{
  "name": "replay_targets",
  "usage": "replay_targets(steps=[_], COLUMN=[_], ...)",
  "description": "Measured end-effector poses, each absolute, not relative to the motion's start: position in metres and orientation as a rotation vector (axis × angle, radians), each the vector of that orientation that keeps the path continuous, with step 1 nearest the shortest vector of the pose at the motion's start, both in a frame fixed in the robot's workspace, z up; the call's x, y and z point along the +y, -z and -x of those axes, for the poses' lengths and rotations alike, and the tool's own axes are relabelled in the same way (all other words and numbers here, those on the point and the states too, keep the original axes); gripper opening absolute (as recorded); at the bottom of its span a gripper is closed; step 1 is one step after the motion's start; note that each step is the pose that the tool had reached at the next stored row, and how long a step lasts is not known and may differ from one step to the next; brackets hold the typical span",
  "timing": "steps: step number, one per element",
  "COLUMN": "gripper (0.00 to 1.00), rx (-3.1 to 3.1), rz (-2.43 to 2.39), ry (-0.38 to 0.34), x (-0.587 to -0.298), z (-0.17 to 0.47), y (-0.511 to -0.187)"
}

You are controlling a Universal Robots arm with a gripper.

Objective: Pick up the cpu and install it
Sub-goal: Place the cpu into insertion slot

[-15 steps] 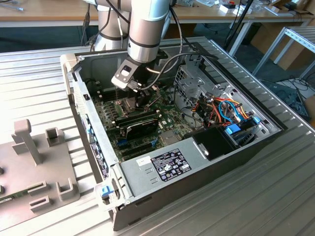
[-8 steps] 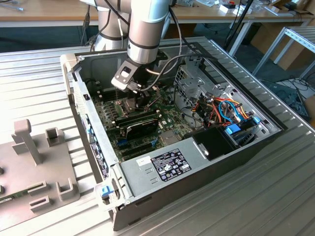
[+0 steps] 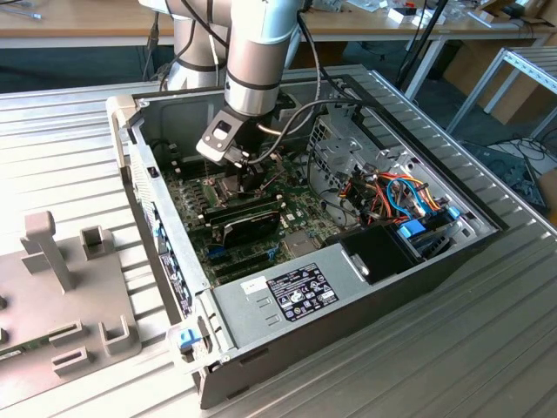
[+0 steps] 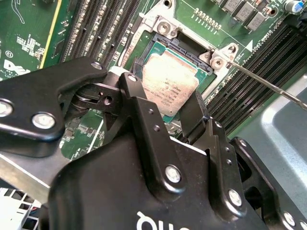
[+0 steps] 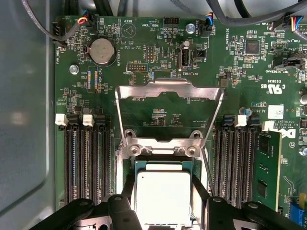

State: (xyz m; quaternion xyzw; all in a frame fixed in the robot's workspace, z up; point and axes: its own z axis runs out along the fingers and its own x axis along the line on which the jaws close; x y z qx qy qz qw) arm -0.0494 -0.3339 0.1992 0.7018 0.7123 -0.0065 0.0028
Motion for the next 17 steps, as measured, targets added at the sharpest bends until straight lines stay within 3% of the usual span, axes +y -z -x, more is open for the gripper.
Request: replay_targets(steps=[17], gripper=[0.55], rx=[2.234], rz=[-2.201], ry=[0.020], x=[-0.3339], z=[0.0510], y=[-0.1986])
